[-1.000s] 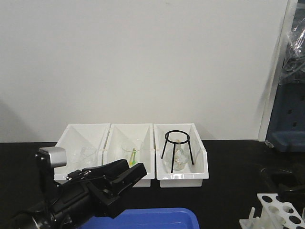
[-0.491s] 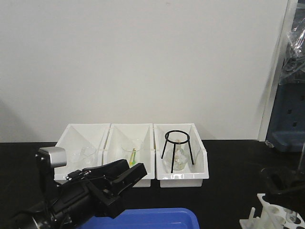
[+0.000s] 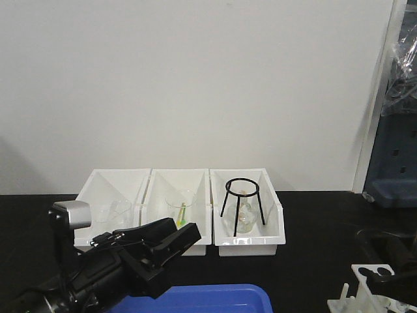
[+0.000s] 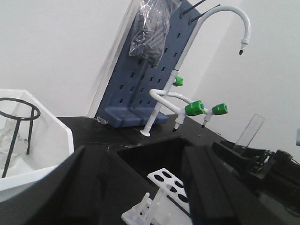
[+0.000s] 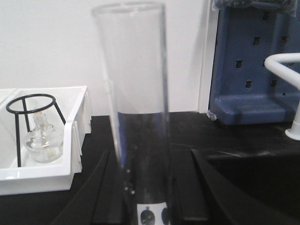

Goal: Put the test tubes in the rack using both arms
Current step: 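Lower the tube into a rack hole and open the right gripper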

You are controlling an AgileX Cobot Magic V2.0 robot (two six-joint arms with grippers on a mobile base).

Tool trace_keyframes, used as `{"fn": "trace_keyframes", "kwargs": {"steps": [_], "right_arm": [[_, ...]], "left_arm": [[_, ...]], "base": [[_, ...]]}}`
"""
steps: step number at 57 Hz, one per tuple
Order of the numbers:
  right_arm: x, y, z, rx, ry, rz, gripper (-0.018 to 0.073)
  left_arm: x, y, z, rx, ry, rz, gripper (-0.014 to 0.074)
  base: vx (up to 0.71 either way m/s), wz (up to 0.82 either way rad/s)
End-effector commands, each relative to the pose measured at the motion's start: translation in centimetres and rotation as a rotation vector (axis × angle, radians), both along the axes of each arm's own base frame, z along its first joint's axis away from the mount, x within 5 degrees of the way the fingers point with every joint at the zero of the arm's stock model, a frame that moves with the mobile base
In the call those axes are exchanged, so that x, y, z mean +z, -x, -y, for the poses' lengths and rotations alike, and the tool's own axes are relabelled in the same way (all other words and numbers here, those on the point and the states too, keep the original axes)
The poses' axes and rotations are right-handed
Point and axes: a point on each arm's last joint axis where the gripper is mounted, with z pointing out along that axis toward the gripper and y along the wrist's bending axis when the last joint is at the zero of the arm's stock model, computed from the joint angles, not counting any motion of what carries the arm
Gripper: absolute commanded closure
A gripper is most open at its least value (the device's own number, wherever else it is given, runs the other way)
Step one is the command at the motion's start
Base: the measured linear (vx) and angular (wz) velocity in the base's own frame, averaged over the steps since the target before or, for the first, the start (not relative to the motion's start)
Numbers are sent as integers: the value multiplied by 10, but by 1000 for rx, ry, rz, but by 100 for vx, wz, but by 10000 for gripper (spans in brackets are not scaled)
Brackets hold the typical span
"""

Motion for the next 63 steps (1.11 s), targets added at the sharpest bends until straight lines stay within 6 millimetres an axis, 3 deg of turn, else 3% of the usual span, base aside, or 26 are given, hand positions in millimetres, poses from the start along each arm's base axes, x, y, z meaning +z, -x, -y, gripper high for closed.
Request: {"fn": "trace_keyframes", "kwargs": {"steps": [1,26,40,63], "right_arm": [[15,-6,-1,12,10,135,566],[-4,-18,-6,51,-11,102,566],[-21,1,-3,40,1,164,565],[-51,-7,-3,39,-4,99,565]], "left_arm": [[25,2,-2,-5,104,90,105],[25,2,-2,-4,103,91,105],[25,2,-2,-4,103,91,105],[25,2,-2,-4,103,91,105]], "base": [[0,0],[0,0],[0,0],[0,0]]}}
